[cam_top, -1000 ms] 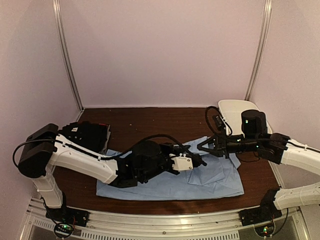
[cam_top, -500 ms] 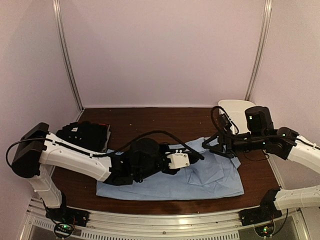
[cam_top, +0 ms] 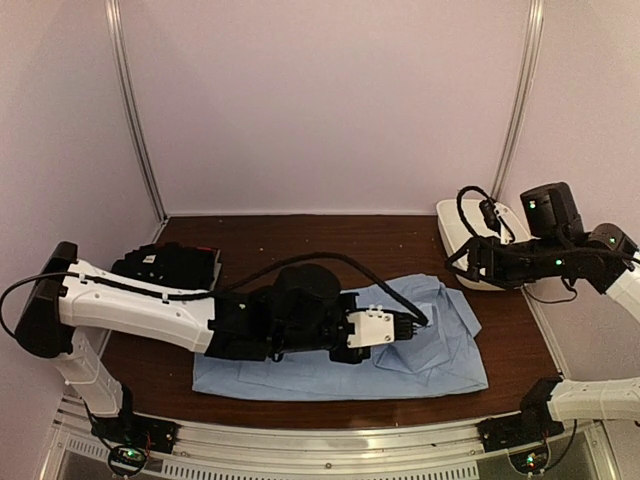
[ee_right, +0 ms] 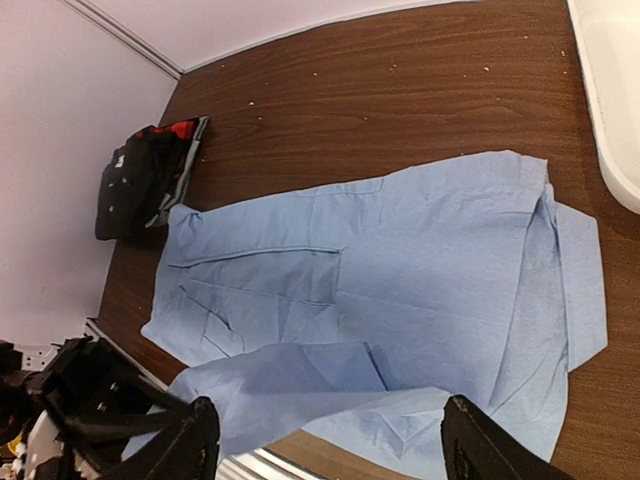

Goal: Fold and stack the long sleeve shirts
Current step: Place the rectangle-folded shirt in the left sleeve.

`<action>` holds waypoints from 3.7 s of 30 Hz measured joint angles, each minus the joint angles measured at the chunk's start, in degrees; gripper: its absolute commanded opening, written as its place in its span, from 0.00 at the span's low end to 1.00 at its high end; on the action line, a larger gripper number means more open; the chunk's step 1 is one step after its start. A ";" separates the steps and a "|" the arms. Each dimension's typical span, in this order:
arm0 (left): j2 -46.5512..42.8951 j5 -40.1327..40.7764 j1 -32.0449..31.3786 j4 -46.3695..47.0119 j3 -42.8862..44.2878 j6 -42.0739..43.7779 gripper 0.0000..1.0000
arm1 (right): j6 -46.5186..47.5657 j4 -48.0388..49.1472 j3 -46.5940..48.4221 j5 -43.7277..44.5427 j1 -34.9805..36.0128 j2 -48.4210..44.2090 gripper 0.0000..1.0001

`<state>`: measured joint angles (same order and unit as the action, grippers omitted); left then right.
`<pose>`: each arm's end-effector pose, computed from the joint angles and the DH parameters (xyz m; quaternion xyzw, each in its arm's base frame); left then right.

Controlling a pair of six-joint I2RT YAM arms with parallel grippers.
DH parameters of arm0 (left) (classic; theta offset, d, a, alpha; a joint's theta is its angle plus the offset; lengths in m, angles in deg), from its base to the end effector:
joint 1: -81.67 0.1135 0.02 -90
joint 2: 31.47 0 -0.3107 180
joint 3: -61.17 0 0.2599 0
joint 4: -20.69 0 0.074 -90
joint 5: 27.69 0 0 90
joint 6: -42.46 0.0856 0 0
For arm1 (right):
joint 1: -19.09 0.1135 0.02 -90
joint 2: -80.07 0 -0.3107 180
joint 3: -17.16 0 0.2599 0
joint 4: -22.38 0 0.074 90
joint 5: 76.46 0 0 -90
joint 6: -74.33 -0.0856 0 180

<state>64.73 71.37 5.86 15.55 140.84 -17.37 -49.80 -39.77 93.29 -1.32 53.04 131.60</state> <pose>0.1234 -0.4330 0.2899 0.6320 0.5319 -0.1569 0.5414 0.1431 0.1228 0.3694 -0.0557 0.8896 0.3414 0.2982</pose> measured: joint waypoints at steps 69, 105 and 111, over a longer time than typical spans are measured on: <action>-4.72 -17.27 28.02 -8.35 -9.68 -50.60 0.00 | 9.62 27.85 -19.45 -8.44 -12.57 22.93 0.70; -11.45 0.59 31.47 -4.79 -28.72 -60.26 0.00 | 11.76 34.12 -18.34 -12.48 -12.55 31.74 0.67; -11.45 2.29 31.47 -4.83 -30.42 -61.59 0.00 | 12.85 31.45 -16.63 -10.01 -12.55 30.32 0.67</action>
<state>53.28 73.66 37.34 10.72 110.42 -78.96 -36.95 -8.31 76.66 -11.33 40.49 161.91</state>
